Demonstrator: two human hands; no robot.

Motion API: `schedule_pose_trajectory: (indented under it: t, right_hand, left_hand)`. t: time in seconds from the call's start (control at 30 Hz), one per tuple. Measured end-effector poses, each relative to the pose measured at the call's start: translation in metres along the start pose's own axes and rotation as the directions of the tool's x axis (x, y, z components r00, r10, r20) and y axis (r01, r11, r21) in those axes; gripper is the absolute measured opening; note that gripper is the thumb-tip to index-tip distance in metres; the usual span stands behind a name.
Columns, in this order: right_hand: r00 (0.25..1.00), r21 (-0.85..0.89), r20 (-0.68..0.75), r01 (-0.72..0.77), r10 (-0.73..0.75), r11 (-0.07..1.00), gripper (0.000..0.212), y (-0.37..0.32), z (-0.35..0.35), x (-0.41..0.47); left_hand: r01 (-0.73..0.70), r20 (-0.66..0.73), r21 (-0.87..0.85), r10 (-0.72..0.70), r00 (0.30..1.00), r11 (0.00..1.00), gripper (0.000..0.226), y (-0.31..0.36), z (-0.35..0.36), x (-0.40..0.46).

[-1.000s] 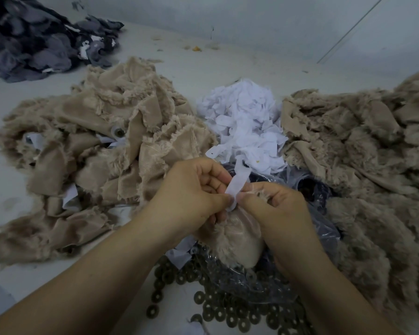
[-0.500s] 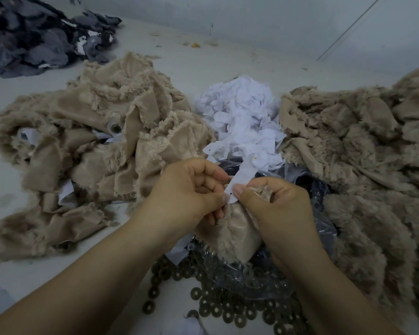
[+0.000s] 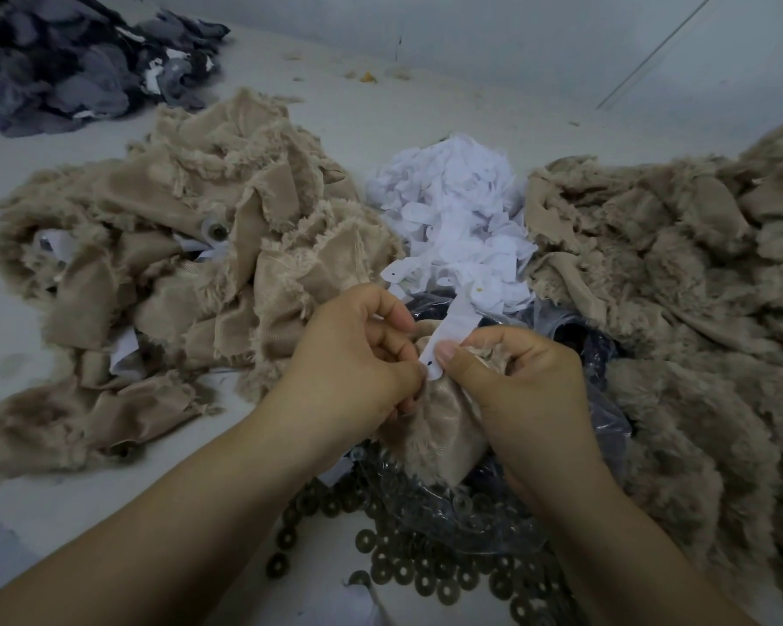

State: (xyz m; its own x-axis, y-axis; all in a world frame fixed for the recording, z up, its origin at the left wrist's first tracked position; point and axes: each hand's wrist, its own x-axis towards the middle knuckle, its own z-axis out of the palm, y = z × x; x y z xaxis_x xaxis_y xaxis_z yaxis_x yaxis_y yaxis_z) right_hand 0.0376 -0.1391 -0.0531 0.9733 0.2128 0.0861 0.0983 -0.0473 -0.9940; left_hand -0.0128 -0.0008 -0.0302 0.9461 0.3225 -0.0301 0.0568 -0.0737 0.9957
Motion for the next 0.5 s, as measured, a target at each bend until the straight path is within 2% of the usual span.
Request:
schedule_pose_trajectory:
  t: [0.1,0.23,0.37,0.5]
  right_hand:
    - [1.0,-0.027,-0.015,0.007,-0.007,1.0,0.013,-0.0005,-0.0001,-0.0005]
    - [0.999,-0.015,-0.007,0.037,-0.037,0.999,0.023,-0.0018,-0.0003,0.0005]
    - [1.0,0.014,0.007,0.021,-0.021,1.0,0.028,-0.0024,0.0005,0.0005]
    - [0.997,-0.076,-0.048,0.057,-0.061,0.995,0.023,-0.0029,0.0001,0.0]
  left_hand:
    - [0.0,-0.007,0.002,0.0,1.0,1.0,0.032,0.0016,0.0006,-0.0011]
    - [0.008,-0.018,-0.044,-0.009,1.0,0.999,0.032,0.0011,0.0013,-0.0034]
    - [-0.015,-0.044,-0.019,0.014,0.999,1.0,0.032,-0.002,0.0038,-0.0056]
    - [0.011,-0.05,-0.06,-0.014,0.999,0.998,0.025,-0.0033,0.0064,-0.007]
